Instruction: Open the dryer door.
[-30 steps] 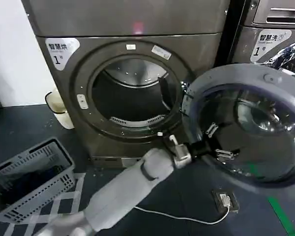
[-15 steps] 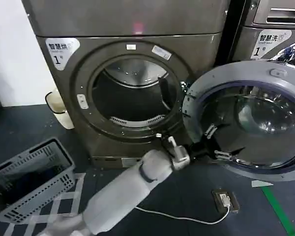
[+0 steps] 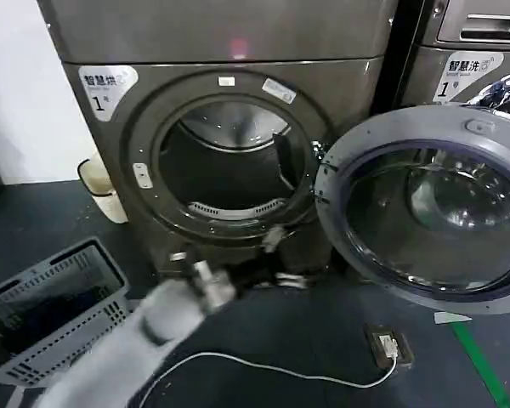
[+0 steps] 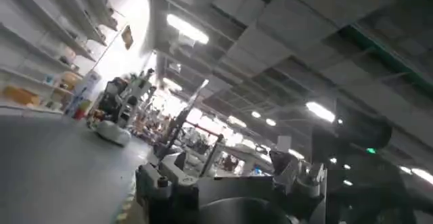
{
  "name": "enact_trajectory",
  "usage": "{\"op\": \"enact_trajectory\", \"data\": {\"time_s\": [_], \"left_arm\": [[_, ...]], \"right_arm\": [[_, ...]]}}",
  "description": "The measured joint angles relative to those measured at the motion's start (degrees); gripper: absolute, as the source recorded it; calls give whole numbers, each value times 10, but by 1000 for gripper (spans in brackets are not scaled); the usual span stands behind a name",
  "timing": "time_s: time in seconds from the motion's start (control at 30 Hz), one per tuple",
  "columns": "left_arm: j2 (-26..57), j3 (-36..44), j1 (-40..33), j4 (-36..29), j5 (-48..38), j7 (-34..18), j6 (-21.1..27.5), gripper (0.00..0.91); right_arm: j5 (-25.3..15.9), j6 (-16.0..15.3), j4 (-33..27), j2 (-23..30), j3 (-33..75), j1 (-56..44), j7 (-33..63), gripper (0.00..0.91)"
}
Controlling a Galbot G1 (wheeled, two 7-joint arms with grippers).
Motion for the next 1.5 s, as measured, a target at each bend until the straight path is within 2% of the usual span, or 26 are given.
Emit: {"op": "enact_trajectory", "data": {"time_s": [0.13,0.4,0.6,0.8,0.97,1.13,1.27,1.5], "left_arm": [[82,-77,48,-32,47,14,-24,907],[242,-178,126,-20,173,11,-160,907],[341,-188,131,43,346,2,-277,907],[370,-166,71,135,565,-11,-414,907],[365,-148,18,224,768,-40,-421,907],[349,-137,-16,302,908,-23,-421,907],[339,-130,-27,342,974,-22,-421,907],[336,-130,-23,353,985,-22,-421,907]], "right_arm": [[21,-10,1,-9,-12,2,2,907],[32,-10,14,-19,-41,18,-8,907],[45,-8,20,-14,-60,29,-18,907],[59,-7,24,-9,-69,28,-25,907],[61,4,25,-3,-73,27,-29,907],[63,8,25,-2,-74,22,-31,907],[64,8,28,4,-74,22,-32,907],[73,12,23,6,-71,21,-31,907]]}}
